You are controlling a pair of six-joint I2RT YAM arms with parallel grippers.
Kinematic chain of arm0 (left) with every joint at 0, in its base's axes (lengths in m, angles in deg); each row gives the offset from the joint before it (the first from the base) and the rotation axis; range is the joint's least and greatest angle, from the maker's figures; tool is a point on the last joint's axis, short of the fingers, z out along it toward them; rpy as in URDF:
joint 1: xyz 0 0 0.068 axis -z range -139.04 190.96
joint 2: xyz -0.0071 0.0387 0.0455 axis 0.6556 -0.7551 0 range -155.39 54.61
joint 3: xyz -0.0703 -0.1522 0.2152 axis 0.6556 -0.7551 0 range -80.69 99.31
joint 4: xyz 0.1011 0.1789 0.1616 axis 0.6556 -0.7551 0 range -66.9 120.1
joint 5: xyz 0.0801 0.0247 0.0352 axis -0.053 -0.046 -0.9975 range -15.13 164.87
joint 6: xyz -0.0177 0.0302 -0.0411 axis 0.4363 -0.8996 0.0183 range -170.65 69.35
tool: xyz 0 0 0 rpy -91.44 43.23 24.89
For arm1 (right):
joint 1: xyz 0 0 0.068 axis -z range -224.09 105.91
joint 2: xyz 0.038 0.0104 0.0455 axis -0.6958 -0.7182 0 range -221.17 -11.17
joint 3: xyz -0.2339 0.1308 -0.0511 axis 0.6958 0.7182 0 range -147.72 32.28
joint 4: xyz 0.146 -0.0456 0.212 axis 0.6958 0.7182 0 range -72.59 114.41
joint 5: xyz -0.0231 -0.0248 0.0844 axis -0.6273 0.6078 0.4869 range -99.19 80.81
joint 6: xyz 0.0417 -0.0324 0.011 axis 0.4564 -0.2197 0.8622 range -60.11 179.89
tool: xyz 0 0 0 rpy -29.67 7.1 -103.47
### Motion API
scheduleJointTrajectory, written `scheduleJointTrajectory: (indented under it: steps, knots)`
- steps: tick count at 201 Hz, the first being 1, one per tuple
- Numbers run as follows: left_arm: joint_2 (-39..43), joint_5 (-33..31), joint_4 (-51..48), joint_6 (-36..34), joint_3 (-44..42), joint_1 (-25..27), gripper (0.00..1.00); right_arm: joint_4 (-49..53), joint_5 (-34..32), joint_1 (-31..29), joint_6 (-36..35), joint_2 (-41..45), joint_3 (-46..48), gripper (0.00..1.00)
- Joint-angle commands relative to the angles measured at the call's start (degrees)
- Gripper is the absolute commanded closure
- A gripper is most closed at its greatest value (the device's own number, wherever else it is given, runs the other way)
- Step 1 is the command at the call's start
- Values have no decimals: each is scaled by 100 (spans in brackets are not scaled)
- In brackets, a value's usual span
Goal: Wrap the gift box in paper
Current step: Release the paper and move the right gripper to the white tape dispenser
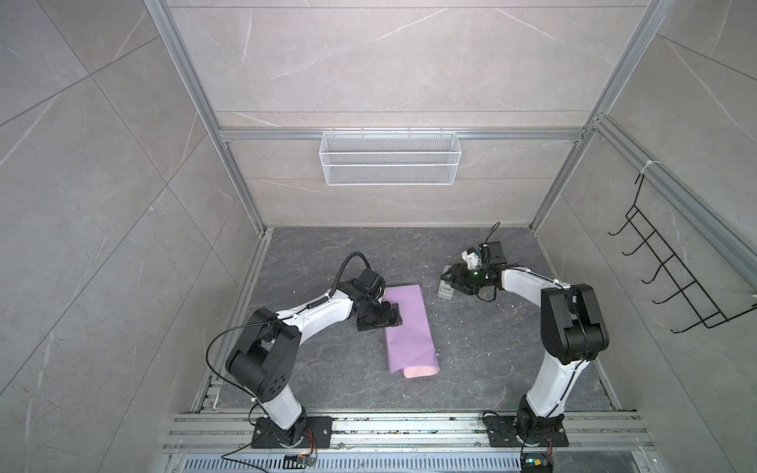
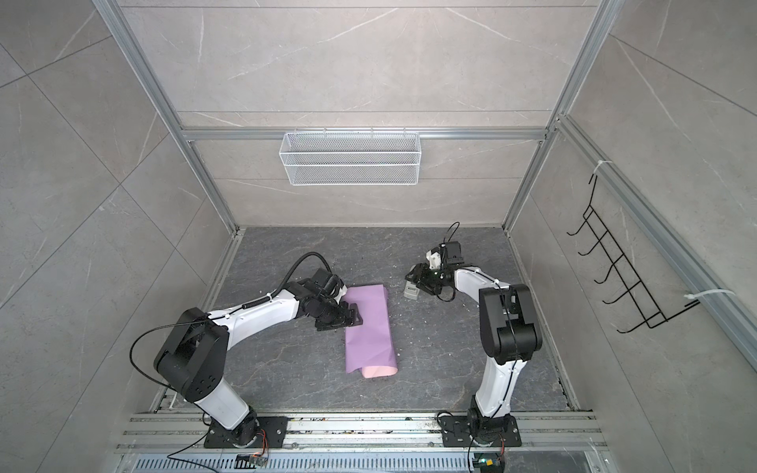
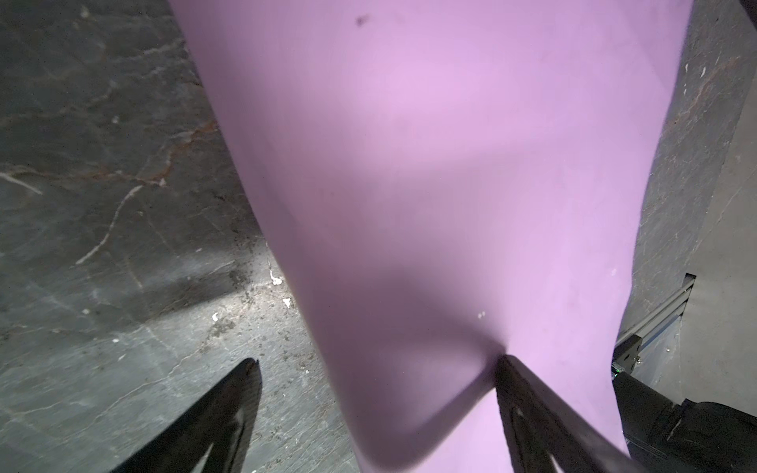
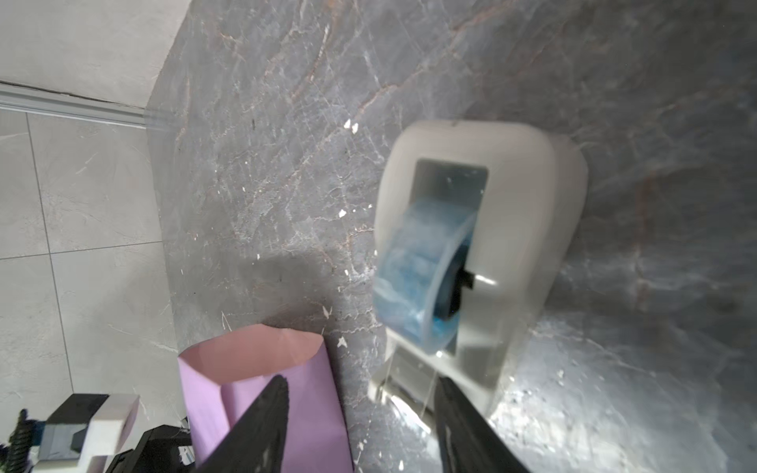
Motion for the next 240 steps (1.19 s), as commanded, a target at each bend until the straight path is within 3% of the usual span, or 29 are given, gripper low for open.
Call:
scheduleJointTrajectory:
  steps: [1, 240]
  knots:
    - [-189, -456, -484, -155, -241, -33, 10, -160, 116, 16, 32, -136, -115, 43]
    - [-196, -447, -453, -165, -222, -28, 10, -484, 339, 183, 303, -478, 475, 55]
